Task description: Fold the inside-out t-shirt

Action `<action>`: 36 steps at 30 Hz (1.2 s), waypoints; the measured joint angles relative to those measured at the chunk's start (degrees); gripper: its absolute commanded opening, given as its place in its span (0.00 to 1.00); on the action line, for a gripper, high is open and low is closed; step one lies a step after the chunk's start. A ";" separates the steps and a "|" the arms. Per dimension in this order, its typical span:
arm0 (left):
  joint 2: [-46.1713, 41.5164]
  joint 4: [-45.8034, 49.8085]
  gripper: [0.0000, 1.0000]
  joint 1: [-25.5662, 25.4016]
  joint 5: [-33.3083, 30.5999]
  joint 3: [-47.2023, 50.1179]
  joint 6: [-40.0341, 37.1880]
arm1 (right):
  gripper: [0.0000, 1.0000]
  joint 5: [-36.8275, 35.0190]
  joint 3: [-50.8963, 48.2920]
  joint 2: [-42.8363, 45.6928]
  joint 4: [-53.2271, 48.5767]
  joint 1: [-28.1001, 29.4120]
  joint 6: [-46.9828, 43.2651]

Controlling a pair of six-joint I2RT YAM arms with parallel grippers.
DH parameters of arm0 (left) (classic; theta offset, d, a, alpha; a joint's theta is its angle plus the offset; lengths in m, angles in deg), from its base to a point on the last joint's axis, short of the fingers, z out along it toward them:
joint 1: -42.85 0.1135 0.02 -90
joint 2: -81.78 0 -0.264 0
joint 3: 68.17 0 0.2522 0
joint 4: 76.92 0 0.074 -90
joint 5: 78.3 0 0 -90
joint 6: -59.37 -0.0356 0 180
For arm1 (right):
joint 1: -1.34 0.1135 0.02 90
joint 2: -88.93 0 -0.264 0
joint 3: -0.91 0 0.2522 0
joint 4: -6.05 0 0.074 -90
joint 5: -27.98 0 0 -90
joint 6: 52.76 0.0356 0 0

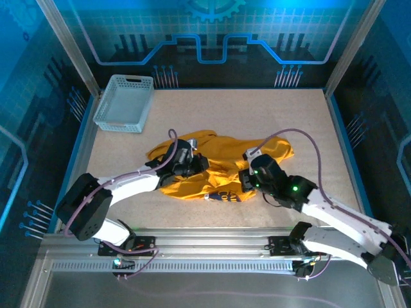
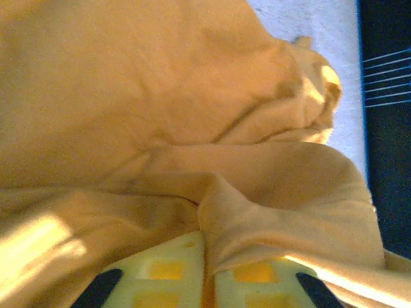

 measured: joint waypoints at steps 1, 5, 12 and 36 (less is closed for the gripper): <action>1.16 1.57 0.26 0.66 0.20 -1.27 -0.46 | 0.00 0.55 0.00 1.18 0.33 -0.02 -0.72; 3.93 9.22 0.46 0.48 -0.13 -6.16 -4.39 | 0.00 2.89 0.31 1.14 1.27 -0.76 -1.77; -8.11 20.72 0.68 -9.97 -13.25 -7.15 -17.84 | 0.00 7.39 4.66 -5.01 2.54 -3.10 -1.70; -16.85 5.03 0.71 -14.03 -6.56 0.26 -40.96 | 0.00 16.35 8.68 -8.48 3.76 -2.58 -2.45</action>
